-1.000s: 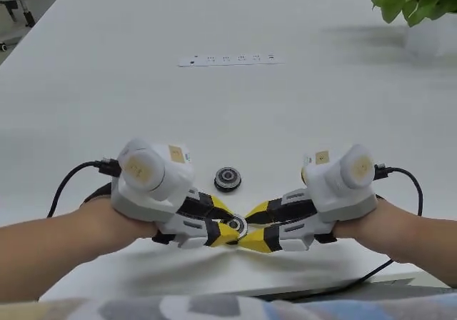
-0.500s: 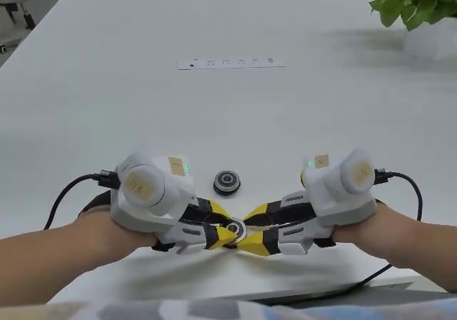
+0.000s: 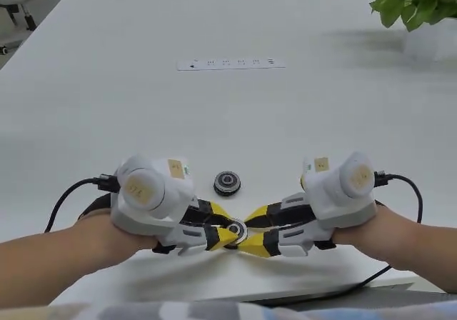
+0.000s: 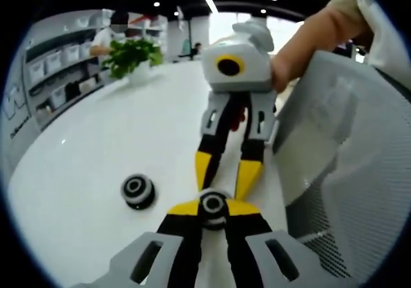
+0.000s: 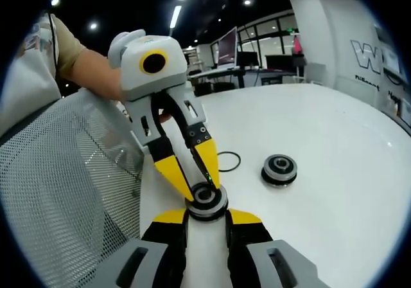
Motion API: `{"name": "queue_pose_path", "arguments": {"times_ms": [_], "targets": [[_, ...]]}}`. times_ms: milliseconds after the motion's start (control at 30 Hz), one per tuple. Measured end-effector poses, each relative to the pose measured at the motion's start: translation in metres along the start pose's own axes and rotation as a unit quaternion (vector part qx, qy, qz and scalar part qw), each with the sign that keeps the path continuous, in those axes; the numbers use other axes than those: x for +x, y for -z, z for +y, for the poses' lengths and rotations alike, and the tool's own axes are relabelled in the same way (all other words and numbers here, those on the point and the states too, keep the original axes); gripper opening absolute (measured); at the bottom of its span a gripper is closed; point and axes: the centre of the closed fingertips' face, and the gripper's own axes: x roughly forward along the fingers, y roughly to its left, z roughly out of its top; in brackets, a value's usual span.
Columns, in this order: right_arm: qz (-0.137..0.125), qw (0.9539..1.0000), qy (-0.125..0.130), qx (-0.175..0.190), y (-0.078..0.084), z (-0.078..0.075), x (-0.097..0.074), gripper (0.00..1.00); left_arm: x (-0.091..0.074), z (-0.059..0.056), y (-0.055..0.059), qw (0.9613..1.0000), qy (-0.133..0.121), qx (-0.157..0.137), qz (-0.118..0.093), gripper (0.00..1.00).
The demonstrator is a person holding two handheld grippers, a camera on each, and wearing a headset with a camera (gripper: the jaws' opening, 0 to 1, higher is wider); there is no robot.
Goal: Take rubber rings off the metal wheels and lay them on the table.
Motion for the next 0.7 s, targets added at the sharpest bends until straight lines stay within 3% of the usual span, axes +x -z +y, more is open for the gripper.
{"name": "queue_pose_path", "arguments": {"times_ms": [133,500,700], "targets": [[0.008,0.9998,0.006,-0.019,0.0029,-0.0013,-0.002,0.16,0.0,0.0,0.0001,1.0,-0.001,-0.001,-0.002,0.13],[0.011,0.9995,0.01,-0.027,0.0033,-0.0012,-0.003,0.12,-0.0001,0.0,0.0001,1.0,-0.002,-0.004,-0.008,0.13],[0.018,0.9993,0.015,-0.028,0.0052,-0.0027,-0.004,0.04,0.0,0.0004,0.0002,0.9999,-0.003,-0.006,-0.01,0.13]]}}
